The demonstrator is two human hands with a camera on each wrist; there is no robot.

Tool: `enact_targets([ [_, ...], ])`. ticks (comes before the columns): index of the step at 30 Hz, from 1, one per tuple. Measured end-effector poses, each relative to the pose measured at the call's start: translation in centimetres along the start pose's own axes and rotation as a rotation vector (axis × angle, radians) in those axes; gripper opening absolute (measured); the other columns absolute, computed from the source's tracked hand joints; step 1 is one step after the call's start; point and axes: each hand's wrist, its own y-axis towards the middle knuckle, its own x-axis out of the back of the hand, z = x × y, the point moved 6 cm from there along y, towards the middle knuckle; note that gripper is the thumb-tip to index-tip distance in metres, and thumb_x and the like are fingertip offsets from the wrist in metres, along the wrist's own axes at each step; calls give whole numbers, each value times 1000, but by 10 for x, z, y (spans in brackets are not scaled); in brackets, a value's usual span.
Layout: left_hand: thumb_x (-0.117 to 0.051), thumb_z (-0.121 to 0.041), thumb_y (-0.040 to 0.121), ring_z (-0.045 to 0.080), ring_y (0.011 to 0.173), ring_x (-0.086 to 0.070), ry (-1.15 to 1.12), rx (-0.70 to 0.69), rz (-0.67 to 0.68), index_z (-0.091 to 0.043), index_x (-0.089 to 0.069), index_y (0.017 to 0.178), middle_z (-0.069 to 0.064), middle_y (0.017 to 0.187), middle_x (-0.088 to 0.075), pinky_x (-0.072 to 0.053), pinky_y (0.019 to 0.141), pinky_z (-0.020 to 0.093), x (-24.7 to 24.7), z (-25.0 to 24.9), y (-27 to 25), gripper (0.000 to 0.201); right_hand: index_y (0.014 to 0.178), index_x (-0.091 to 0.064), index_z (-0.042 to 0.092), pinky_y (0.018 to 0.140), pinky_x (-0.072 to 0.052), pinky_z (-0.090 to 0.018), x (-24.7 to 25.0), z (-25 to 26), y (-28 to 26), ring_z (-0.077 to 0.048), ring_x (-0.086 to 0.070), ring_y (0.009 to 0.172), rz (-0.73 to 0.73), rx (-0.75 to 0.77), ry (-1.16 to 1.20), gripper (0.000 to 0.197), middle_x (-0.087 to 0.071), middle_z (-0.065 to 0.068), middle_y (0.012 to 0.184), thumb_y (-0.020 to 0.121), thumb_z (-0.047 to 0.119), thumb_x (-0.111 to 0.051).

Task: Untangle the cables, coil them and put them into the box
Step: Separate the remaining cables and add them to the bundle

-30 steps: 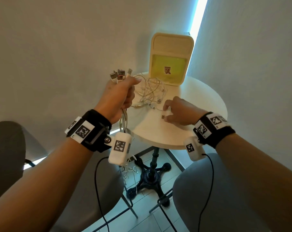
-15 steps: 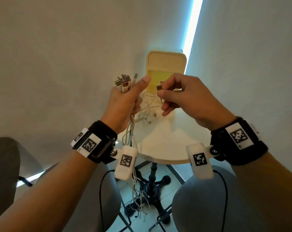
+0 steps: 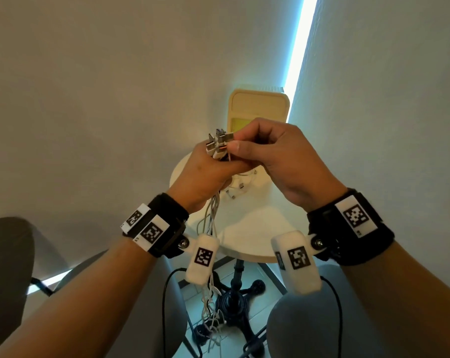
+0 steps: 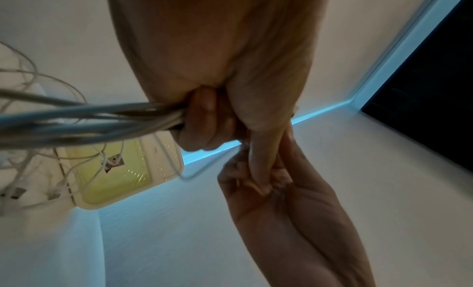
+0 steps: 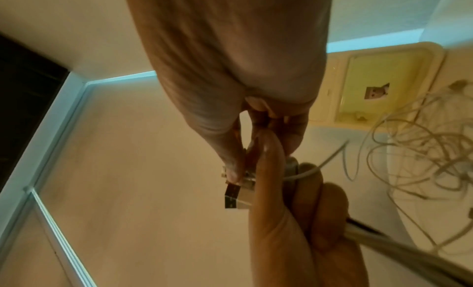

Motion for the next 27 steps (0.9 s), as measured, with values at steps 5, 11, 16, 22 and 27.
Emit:
enact_targets([
  [5,-67,-15,100,12,51,-31,-15,114,-168,-29,-67,69,0,58,-44,-25,49,26,8,6,1,34,96,-76,19,83,-58,-36,-4,1,7,-23,-66,93,-48,57,-101,11,-68,-22,106,89,19,-84],
  [11,-52,-9,109,12,61,-58,186,140,-104,-26,-75,93,7,70,-57,-41,56,25,0,-8,2,33,149,-55,32,102,-53,-20,-31,27,12,-4,-54,134,159,164,-459,40,-55,10,149,110,40,-50],
  [16,-44,-13,111,10,78,-57,10,164,-149,-5,-65,116,3,88,-58,-53,77,23,2,-4,6,23,164,-35,28,109,-46,-23,-47,23,20,-12,-47,140,294,138,-705,55,-43,4,164,113,48,-35],
  [22,-64,-10,101,14,48,-21,-159,178,-219,-24,-42,67,-5,55,-28,-24,43,23,33,-7,12,43,143,-62,25,80,-56,-38,-2,-7,47,-13,-65,89,91,69,-465,43,-68,2,111,102,16,-54],
  [27,-57,-11,104,13,45,-13,-269,109,-107,-25,-26,69,-6,54,-20,-18,40,20,39,-38,17,49,126,-69,38,70,-48,-20,-25,-74,35,4,-57,68,573,-107,-806,33,-64,12,81,97,22,-69],
])
